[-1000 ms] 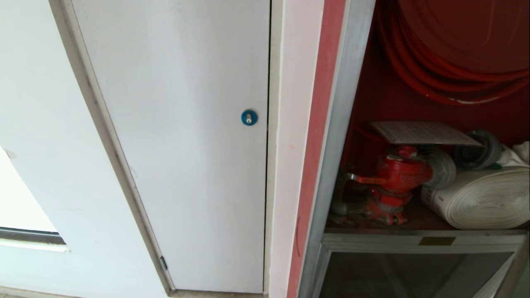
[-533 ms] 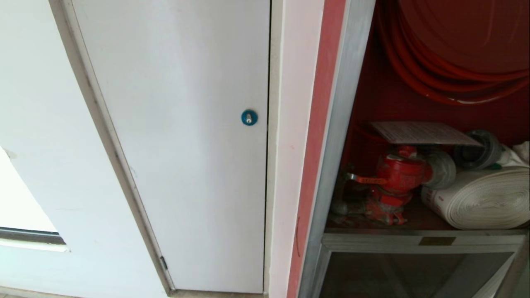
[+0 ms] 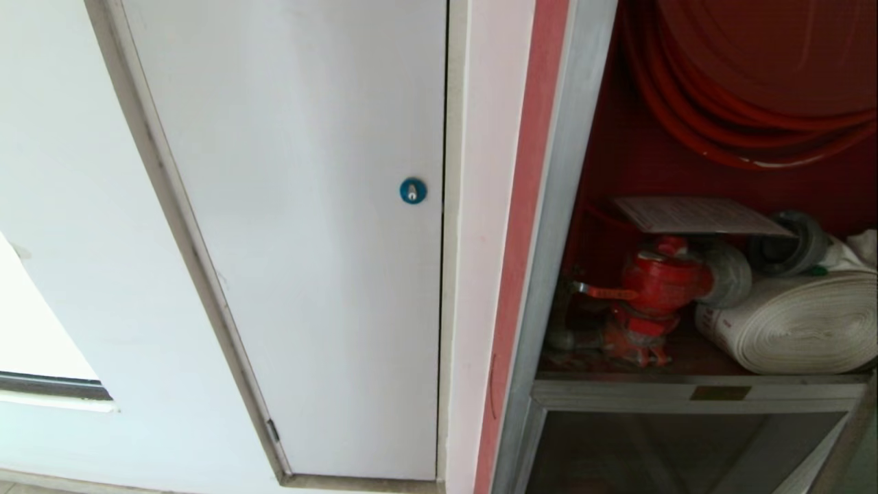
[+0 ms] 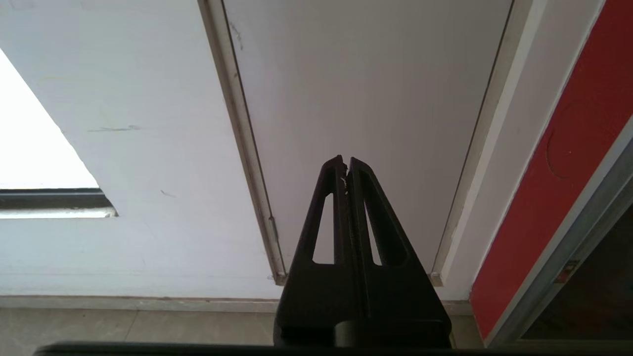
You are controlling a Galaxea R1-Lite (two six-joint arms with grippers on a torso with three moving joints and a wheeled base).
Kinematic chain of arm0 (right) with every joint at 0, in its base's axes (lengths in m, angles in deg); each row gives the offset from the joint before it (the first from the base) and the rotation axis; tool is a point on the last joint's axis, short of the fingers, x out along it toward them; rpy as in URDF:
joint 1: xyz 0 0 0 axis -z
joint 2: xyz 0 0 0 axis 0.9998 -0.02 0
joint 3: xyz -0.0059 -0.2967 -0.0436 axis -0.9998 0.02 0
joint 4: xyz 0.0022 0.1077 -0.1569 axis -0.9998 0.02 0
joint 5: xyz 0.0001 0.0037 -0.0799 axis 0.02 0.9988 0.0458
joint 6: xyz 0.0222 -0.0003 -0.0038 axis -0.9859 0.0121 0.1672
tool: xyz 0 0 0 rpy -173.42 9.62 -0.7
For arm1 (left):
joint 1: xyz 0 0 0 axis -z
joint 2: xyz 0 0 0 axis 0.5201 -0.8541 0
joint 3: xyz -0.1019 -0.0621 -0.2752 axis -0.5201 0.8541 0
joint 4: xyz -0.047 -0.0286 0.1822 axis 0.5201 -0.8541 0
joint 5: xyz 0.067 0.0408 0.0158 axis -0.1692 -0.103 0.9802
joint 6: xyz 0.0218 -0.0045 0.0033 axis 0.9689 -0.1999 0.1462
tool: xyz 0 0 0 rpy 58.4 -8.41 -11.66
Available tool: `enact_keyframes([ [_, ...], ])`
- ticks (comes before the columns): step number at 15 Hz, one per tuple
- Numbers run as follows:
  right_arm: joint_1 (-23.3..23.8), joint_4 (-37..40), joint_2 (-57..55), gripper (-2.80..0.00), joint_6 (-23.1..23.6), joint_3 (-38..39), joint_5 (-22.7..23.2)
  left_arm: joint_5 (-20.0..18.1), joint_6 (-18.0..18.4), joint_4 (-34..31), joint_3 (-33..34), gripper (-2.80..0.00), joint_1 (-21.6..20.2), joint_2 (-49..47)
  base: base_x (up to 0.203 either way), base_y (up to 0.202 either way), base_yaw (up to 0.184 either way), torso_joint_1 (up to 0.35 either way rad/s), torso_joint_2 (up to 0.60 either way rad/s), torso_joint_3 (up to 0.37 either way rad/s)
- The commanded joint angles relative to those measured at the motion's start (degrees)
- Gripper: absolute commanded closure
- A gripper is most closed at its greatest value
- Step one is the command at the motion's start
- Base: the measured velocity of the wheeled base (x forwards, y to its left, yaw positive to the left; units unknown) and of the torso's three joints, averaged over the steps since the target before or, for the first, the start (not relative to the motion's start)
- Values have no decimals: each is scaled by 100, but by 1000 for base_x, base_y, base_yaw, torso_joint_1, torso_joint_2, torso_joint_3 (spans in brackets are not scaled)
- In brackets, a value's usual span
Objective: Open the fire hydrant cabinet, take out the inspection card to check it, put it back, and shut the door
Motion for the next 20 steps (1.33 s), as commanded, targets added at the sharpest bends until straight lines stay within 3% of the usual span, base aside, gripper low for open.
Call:
enact_keyframes([
  [1, -4, -5, -9, 0, 0, 18, -2, 0, 3, 4, 62, 0, -2, -7, -185, 0, -1, 2, 5, 5],
  [20, -4, -5, -9, 0, 0, 9, -2, 0, 3, 13, 62, 0, -2, -7, -195, 0, 1, 0, 2, 2],
])
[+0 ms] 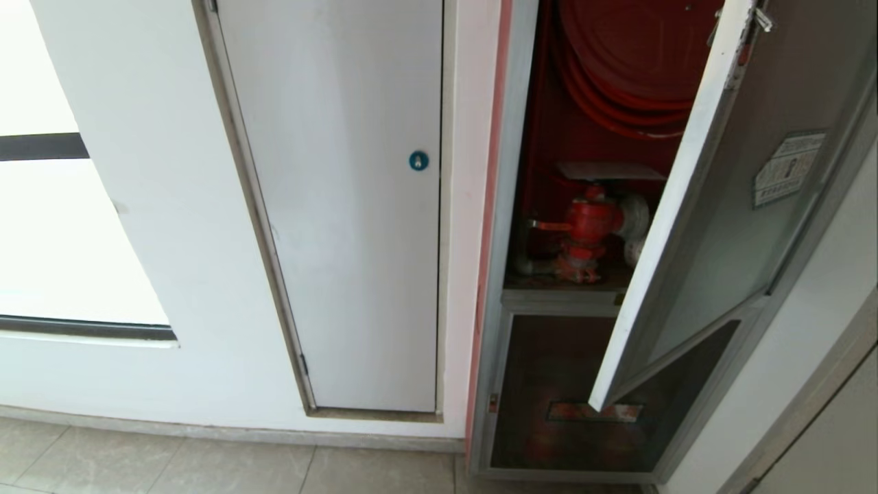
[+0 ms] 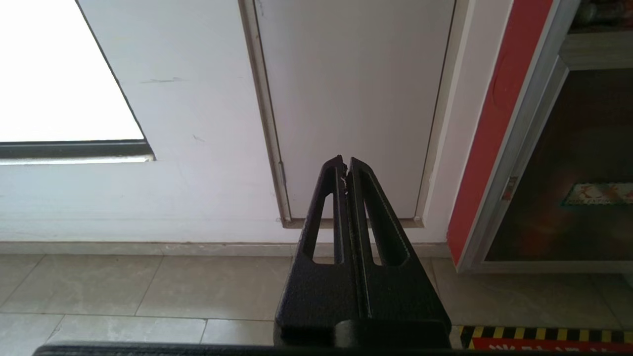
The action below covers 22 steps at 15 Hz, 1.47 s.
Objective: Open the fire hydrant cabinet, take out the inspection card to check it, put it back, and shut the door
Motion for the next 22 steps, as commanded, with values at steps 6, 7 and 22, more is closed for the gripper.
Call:
enact_keyframes([
  [6, -4, -4, -9, 0, 0, 12, -1, -1, 1, -3, 62, 0, 1, -7, -85, 0, 0, 0, 0, 2],
  [7, -4, -4, -9, 0, 0, 9, -1, -1, 1, -3, 62, 0, 1, -7, 0, 0, 0, 0, 0, 0],
  [22, -4, -4, -9, 0, 0, 15, -1, -1, -7, 6, 62, 0, -4, -7, 0, 0, 0, 0, 0, 0],
])
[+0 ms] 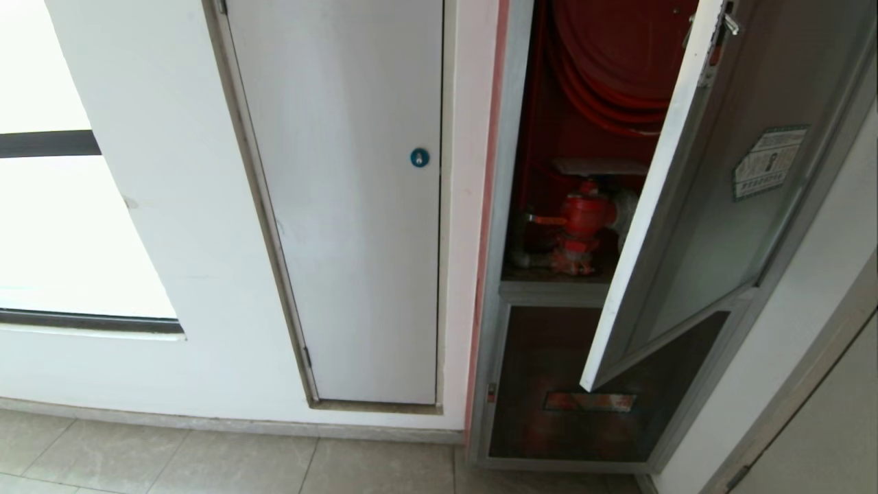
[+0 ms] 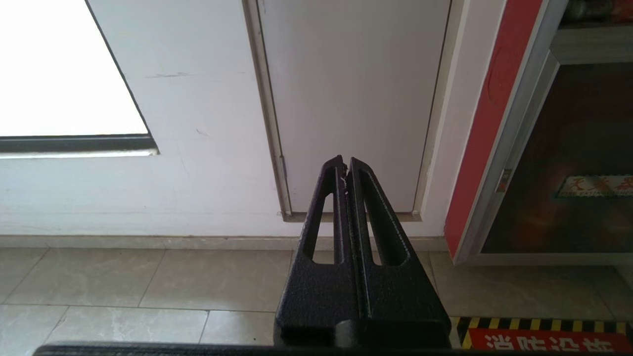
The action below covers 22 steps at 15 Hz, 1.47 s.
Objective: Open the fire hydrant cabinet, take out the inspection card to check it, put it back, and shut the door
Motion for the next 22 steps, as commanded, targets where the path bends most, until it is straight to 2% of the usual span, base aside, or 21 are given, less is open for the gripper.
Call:
enact_keyframes([
  [1, -4, -2, -9, 0, 0, 15, -2, -2, 2, 4, 62, 0, -2, -7, 0, 0, 0, 0, 0, 0],
  [22, -4, -2, -9, 0, 8, 10, -2, -2, 2, 4, 62, 0, -2, -7, 0, 0, 0, 0, 0, 0],
])
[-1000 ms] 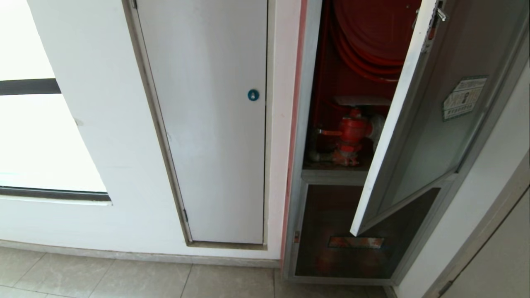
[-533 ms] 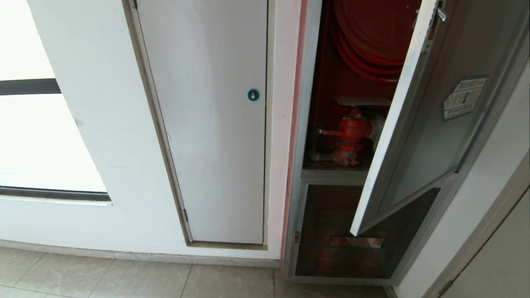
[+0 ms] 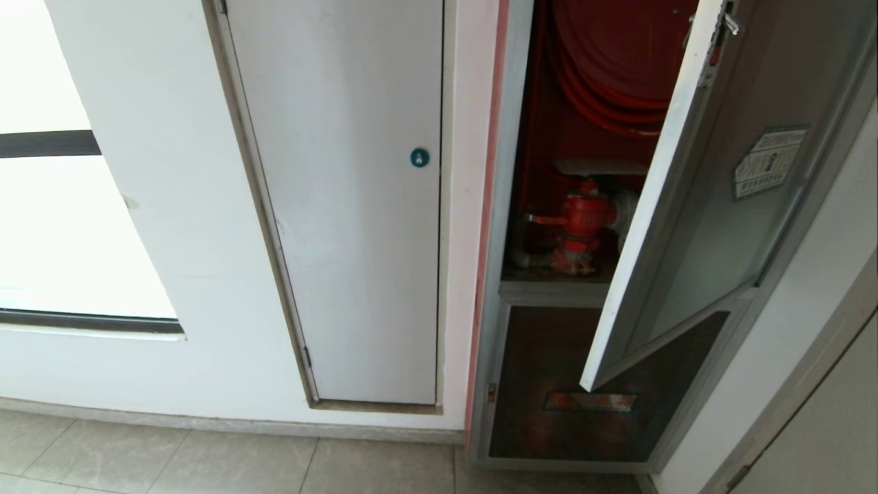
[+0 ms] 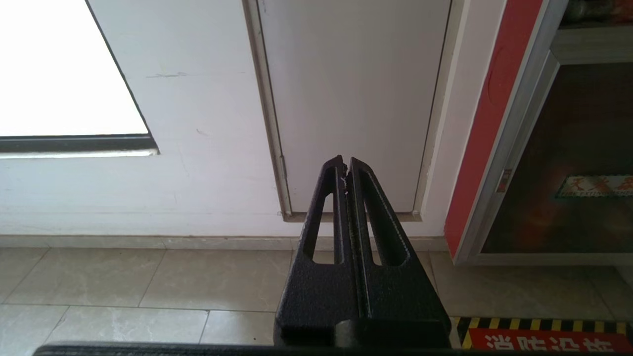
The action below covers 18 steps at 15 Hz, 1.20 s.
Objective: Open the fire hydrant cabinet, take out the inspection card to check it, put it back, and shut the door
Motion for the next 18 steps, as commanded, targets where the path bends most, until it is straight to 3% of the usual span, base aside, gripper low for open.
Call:
enact_keyframes([
  [1, 2, -2, -9, 0, 2, 17, -1, 0, 1, 4, 62, 0, 0, -7, 0, 0, 0, 0, 0, 0],
  [4, 2, -11, -9, 0, 44, -26, 24, 0, 1, 4, 62, 0, -8, -7, 0, 0, 0, 0, 0, 0],
  [12, -11, -13, -1031, 0, 29, -1238, 427, 0, 1, 4, 62, 0, 1, -7, 0, 0, 0, 0, 0, 0],
  [18, -283, -513, -1952, 0, 91, -1820, 1521, 0, 1, 4, 62, 0, 1, -7, 0, 0, 0, 0, 0, 0],
])
